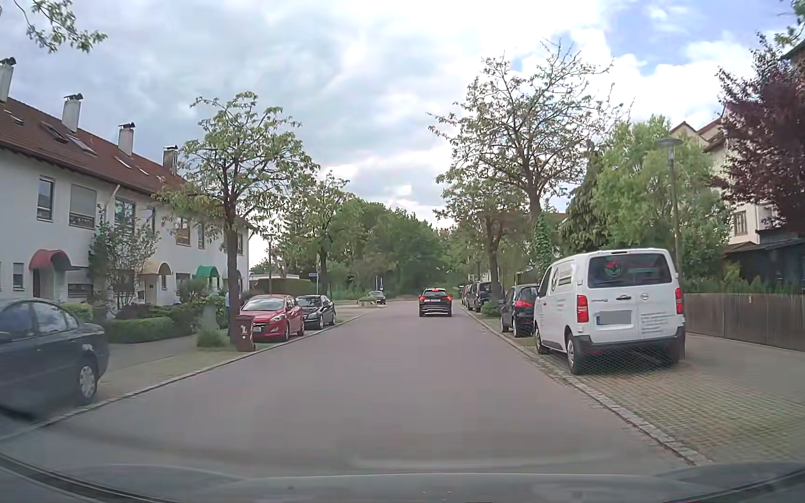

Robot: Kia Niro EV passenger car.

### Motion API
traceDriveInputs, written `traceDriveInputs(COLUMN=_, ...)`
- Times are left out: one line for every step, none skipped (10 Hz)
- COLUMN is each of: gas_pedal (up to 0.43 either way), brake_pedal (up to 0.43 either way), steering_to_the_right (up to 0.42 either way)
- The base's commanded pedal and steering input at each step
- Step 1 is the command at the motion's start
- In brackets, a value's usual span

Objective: Follow the waypoints while adhering to traffic rules and regulations

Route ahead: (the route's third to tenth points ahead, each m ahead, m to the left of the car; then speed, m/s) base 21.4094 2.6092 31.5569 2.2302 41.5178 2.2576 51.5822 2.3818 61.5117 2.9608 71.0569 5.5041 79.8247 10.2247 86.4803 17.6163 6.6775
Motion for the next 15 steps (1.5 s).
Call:
traceDriveInputs(gas_pedal=0.020, brake_pedal=0.018, steering_to_the_right=0.006)
traceDriveInputs(gas_pedal=0.028, brake_pedal=0.018, steering_to_the_right=0.003)
traceDriveInputs(gas_pedal=0.028, brake_pedal=0.018, steering_to_the_right=0.002)
traceDriveInputs(gas_pedal=0.028, brake_pedal=0.018, steering_to_the_right=0.002)
traceDriveInputs(gas_pedal=0.047, brake_pedal=0.018, steering_to_the_right=0.001)
traceDriveInputs(gas_pedal=0.047, brake_pedal=0.018, steering_to_the_right=0.000)
traceDriveInputs(gas_pedal=0.059, brake_pedal=0.018, steering_to_the_right=0.000)
traceDriveInputs(gas_pedal=0.059, brake_pedal=0.018, steering_to_the_right=0.000)
traceDriveInputs(gas_pedal=0.059, brake_pedal=0.018, steering_to_the_right=0.000)
traceDriveInputs(gas_pedal=0.059, brake_pedal=0.018, steering_to_the_right=0.001)
traceDriveInputs(gas_pedal=0.067, brake_pedal=0.018, steering_to_the_right=0.000)
traceDriveInputs(gas_pedal=0.067, brake_pedal=0.018, steering_to_the_right=0.000)
traceDriveInputs(gas_pedal=0.079, brake_pedal=0.018, steering_to_the_right=0.000)
traceDriveInputs(gas_pedal=0.079, brake_pedal=0.018, steering_to_the_right=0.000)
traceDriveInputs(gas_pedal=0.087, brake_pedal=0.018, steering_to_the_right=0.000)
